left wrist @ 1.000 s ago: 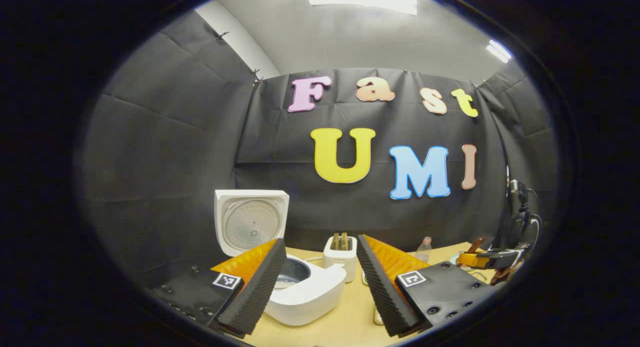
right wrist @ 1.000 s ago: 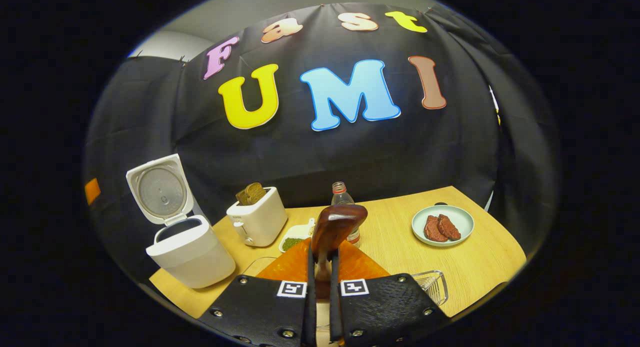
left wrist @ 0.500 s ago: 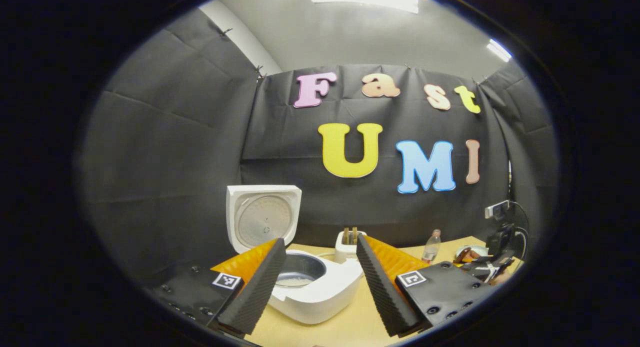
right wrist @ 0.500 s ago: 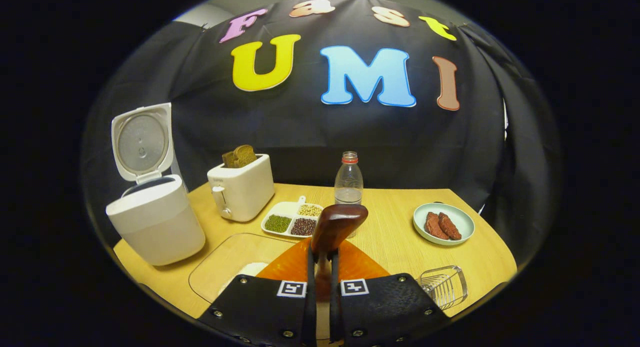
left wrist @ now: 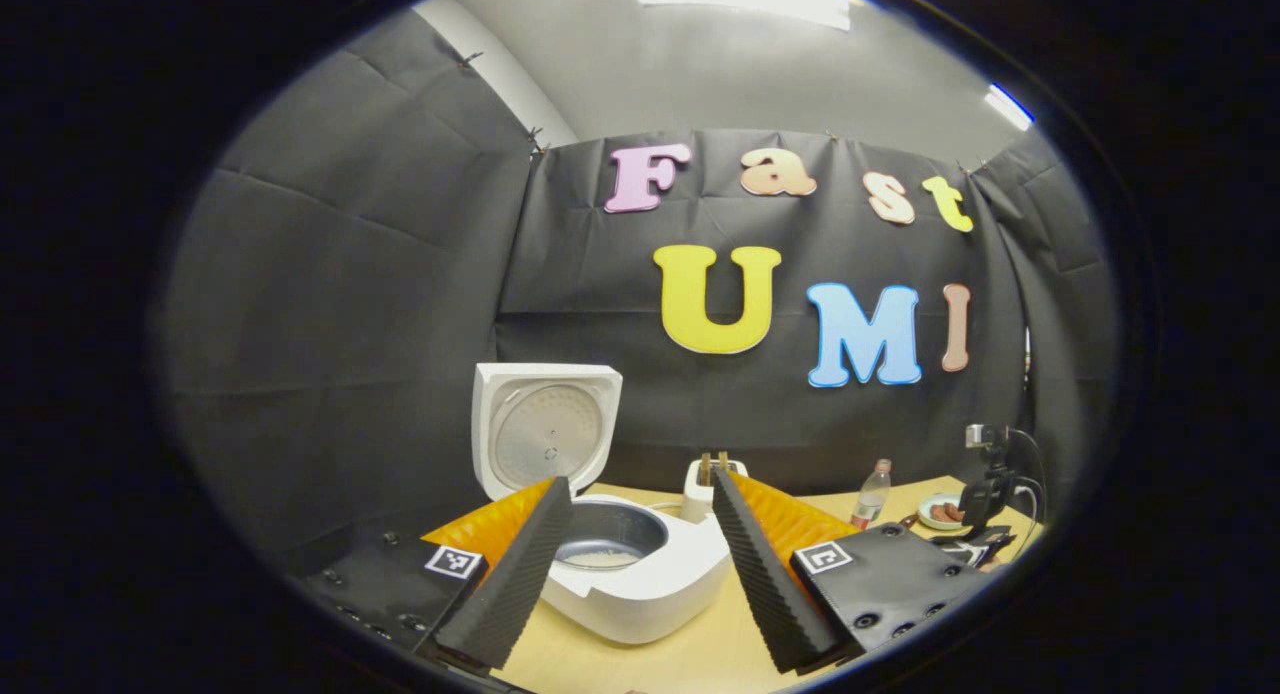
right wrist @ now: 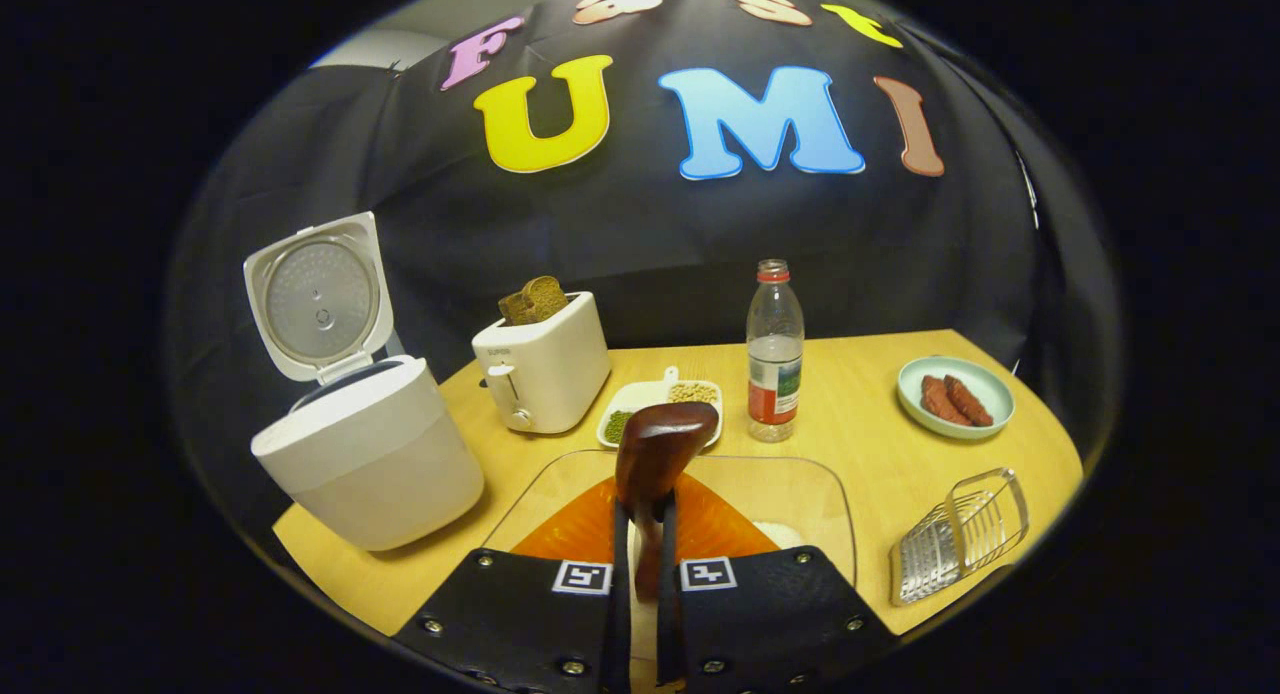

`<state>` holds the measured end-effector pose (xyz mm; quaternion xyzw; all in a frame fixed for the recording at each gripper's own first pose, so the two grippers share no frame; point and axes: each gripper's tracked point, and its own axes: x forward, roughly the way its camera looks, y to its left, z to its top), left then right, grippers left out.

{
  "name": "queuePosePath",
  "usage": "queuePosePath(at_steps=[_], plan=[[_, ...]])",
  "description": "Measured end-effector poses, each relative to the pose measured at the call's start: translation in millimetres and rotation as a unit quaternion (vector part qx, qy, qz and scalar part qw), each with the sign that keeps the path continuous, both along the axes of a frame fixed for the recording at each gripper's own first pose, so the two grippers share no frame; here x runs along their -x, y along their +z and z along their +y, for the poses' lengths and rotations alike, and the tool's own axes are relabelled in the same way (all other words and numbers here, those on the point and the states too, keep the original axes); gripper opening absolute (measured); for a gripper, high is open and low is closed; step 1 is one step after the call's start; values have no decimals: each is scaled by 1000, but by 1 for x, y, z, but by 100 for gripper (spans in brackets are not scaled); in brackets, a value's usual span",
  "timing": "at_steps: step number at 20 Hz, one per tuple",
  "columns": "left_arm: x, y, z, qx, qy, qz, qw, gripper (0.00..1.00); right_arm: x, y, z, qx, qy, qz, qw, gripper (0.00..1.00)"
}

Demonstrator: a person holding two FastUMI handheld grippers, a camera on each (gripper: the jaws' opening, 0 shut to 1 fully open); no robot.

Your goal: Close the left gripper, press the button to open the rice cooker; take a wooden spoon from the chopstick holder with the right hand, scoop a spoonful of rice and pour it into the rice cooker, then put the wooden spoon back into the chopstick holder.

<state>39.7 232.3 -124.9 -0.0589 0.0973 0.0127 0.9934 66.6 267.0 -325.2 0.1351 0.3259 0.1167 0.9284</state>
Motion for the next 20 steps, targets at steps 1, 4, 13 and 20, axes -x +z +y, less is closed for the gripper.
queuePosePath(at_steps=[1,4,13,20], plan=[[2,0,2,0,1,0,1000,98,1,0,-1,-24,-13,13,1000,11],[5,4,4,-1,4,-1,1000,98,-1,-4,-11,-104,-61,55,991,11],[12,11,2,-13,11,-1,1000,98,-5,-1,-43,-245,-129,105,955,11],[13,18,-8,-11,3,-13,1000,98,-15,29,-65,-314,-168,98,929,10]])
